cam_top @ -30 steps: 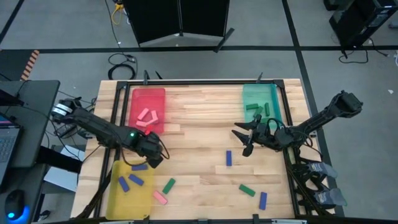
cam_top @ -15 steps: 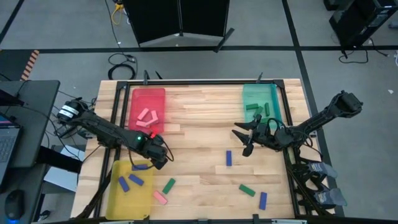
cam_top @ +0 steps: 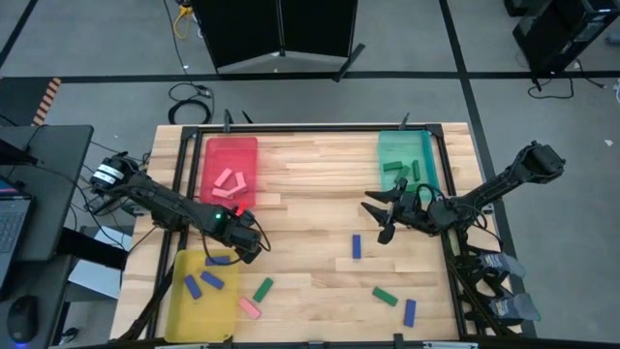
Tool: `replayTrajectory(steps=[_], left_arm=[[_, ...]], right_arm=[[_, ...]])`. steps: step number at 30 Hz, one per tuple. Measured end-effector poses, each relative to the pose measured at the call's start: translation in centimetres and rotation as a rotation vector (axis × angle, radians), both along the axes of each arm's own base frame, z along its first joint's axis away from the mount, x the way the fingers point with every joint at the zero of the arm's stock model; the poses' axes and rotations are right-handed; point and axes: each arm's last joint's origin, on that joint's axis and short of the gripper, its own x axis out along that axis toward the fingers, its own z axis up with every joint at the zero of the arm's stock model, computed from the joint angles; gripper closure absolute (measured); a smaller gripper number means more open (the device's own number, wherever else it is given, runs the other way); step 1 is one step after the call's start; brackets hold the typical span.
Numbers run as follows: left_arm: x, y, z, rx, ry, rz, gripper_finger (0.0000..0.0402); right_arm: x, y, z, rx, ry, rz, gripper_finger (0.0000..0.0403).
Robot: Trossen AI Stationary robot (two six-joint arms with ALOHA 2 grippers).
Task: Sort blocks
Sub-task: Put the pink block into the red bin
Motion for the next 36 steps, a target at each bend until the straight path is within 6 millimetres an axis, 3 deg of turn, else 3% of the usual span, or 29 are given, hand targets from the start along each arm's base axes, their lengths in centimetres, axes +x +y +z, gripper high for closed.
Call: replayTrajectory(steps=[9, 13, 25, 36], left_arm=[[-0.1, 0.1, 0.0, 0.006, 0.008, 0.023, 0.0108], [-0.4, 0.2, -0.1, 0.022, 0.040, 0.044, 0.0085], [-0.2, 0.2, -0.2, 0.039, 0.010, 0.057, 0.0110], [-1.1, 0.5, -3.0, 0.001, -0.013, 0.110, 0.0112]], right_arm=[[0.0, 0.0, 0.0, 0.000, 0.000, 0.001, 0.0236], [0.0, 0.0, 0.0, 0.000, 0.000, 0.001, 0.0237], [0.0, 0.0, 0.0, 0.000, 0.000, 0.001, 0.0237], [0.0, 0.0, 0.0, 0.000, 0.000, 0.003, 0.0238]])
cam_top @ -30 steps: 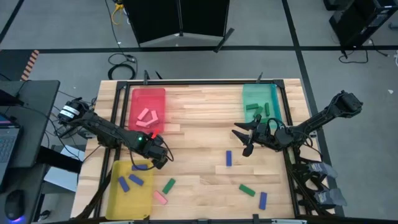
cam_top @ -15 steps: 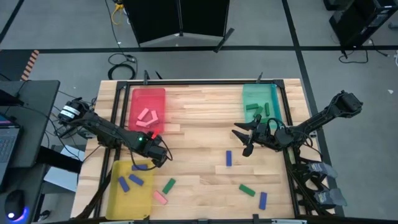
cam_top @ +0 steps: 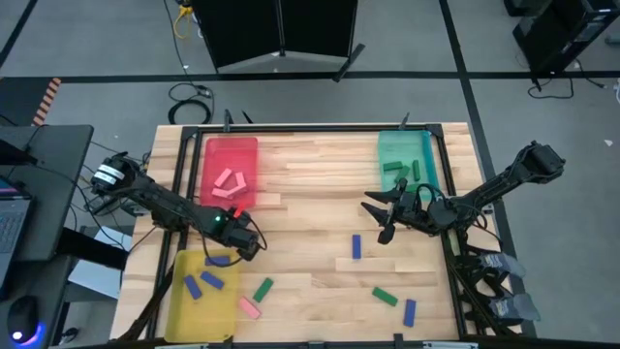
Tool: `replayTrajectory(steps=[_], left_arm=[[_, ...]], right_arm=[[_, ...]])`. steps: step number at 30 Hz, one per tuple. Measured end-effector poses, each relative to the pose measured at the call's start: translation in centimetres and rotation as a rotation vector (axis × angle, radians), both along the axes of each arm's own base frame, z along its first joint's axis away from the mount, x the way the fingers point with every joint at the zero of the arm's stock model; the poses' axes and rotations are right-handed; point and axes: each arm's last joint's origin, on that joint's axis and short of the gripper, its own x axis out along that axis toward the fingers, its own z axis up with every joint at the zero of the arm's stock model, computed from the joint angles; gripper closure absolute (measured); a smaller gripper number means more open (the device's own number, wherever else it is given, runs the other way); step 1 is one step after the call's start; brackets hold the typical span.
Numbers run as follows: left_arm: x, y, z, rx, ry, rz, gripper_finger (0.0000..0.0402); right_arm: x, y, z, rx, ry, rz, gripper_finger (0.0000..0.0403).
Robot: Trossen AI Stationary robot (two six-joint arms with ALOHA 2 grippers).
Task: Sort blocks
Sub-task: Put the pink block into the red bin
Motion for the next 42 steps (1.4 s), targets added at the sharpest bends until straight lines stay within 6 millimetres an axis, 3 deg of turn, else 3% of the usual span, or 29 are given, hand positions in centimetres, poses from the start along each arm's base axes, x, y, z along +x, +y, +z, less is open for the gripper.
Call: replayTrajectory(steps=[10, 13, 21, 26, 36, 42], left_arm=[[-0.6, 0.1, -1.2, -0.036, -0.006, 0.006, 0.0123], [-0.7, 0.2, -1.3, -0.033, 0.000, 0.017, 0.0157], [-1.1, 0.3, -1.4, -0.020, 0.035, 0.025, 0.0293], [-0.9, 0.2, -1.1, -0.020, 0.041, -0.006, 0.0300], [1.1, -0.2, 3.0, 0.075, 0.016, -0.093, 0.0300], [2.6, -0.2, 7.4, 0.278, -0.063, -0.124, 0.0300]], right_arm=[[0.0, 0.0, 0.0, 0.000, 0.000, 0.000, 0.0240], [0.0, 0.0, 0.0, 0.000, 0.000, 0.000, 0.0238], [0.0, 0.0, 0.0, 0.000, -0.001, 0.000, 0.0240], [0.0, 0.0, 0.0, 0.000, -0.001, 0.000, 0.0238], [0.0, 0.0, 0.1, 0.003, -0.008, 0.000, 0.0240], [0.0, 0.0, 0.1, 0.005, -0.011, 0.000, 0.0241]])
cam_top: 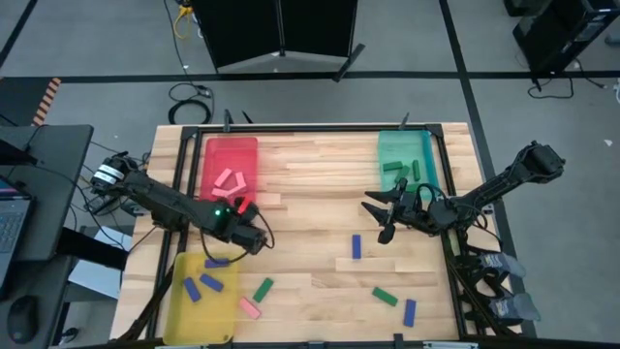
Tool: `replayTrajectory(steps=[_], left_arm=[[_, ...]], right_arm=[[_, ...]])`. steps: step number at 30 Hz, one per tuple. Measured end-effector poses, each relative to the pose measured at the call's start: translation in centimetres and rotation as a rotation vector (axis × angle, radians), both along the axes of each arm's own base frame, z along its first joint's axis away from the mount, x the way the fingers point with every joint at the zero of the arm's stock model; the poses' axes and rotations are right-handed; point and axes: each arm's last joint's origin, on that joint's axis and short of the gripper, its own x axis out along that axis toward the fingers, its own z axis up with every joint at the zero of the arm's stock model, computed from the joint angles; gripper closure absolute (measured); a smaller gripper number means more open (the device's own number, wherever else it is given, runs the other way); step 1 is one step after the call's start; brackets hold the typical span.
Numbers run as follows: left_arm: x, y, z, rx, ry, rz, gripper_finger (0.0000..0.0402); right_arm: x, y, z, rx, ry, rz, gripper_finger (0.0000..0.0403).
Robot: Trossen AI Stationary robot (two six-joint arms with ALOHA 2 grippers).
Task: Sort blocks
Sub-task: Put the pink block into the red bin, then put the blue block into the yellow bin
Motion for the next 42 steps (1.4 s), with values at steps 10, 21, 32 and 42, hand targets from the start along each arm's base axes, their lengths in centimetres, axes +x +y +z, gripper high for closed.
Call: replayTrajectory(steps=[10, 21, 32, 42], left_arm=[[0.3, 6.3, 6.5, 0.317, 0.082, 0.156, 0.0289], [-0.7, 12.8, 3.5, 0.237, 0.218, 0.166, 0.0269], [-0.6, 13.1, 3.0, 0.164, 0.220, 0.104, 0.0160], [3.2, 8.3, 3.8, 0.172, -0.134, -0.103, 0.0149]], right_arm=[[0.0, 0.0, 0.0, 0.001, -0.004, 0.005, 0.0241], [0.0, 0.1, 0.1, 0.003, -0.008, 0.027, 0.0240], [0.0, 0.1, 0.1, 0.010, -0.010, 0.045, 0.0242], [2.9, 1.4, 1.8, 0.048, 0.216, 0.053, 0.0234]])
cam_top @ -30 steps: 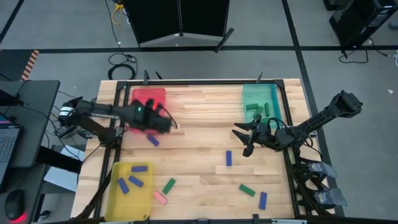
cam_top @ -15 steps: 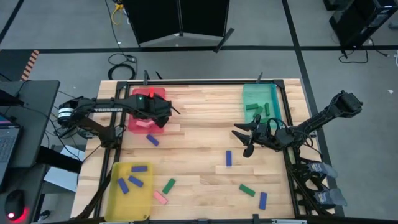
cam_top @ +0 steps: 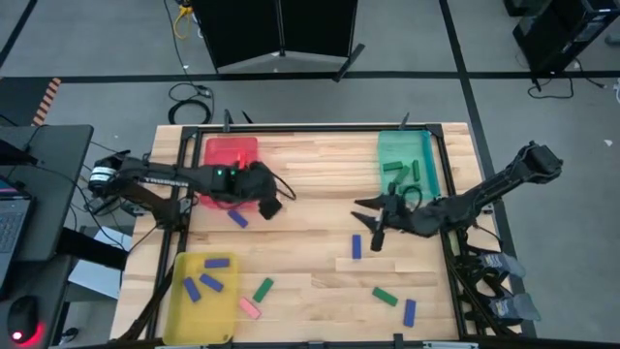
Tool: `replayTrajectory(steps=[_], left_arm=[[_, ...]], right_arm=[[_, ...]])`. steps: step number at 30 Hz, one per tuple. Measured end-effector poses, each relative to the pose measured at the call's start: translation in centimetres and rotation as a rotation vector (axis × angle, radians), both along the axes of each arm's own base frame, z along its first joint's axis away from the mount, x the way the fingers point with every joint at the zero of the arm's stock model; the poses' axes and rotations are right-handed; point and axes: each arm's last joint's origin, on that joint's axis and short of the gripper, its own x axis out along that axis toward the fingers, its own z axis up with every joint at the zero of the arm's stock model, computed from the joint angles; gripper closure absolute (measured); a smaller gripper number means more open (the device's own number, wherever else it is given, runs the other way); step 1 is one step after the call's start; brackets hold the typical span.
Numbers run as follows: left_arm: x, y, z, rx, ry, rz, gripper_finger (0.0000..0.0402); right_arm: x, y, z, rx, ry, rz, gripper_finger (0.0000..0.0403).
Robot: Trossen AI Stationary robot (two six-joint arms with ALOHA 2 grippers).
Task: Sort blocks
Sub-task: Put the blue block into the yellow bin
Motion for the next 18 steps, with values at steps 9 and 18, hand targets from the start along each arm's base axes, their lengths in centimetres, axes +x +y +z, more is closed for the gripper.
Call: replayTrajectory(steps=[9, 18], left_arm=[[1.9, -3.7, 1.8, 0.027, -0.296, -0.115, 0.0153], [1.4, -8.7, 4.4, 0.149, -0.502, -0.279, 0.0154]], right_arm=[[6.1, 3.0, -1.1, 0.070, 0.357, -0.081, 0.0206], [7.1, 3.9, -3.2, 0.352, 0.646, -0.332, 0.0156]])
